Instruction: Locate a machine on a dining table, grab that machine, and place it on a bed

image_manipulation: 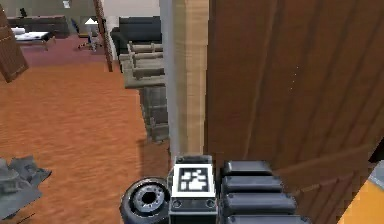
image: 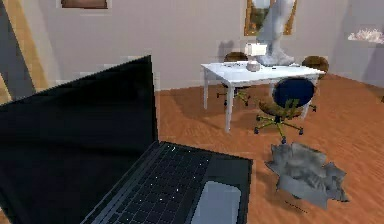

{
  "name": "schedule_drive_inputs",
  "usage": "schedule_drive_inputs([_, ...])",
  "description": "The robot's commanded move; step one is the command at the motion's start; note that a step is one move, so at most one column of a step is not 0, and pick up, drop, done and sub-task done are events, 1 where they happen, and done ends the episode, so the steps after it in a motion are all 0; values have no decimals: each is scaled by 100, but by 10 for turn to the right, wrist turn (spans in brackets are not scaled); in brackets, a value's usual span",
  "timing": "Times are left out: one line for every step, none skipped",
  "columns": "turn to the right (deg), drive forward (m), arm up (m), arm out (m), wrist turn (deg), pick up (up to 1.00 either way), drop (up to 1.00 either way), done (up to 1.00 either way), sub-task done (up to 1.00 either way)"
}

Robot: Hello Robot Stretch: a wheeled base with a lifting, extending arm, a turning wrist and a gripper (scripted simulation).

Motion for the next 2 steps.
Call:
schedule_drive_inputs([390,0,0,0,0,0,0,0,0])
schedule_drive_inputs([0,30,0,0,0,0,0,0,0])
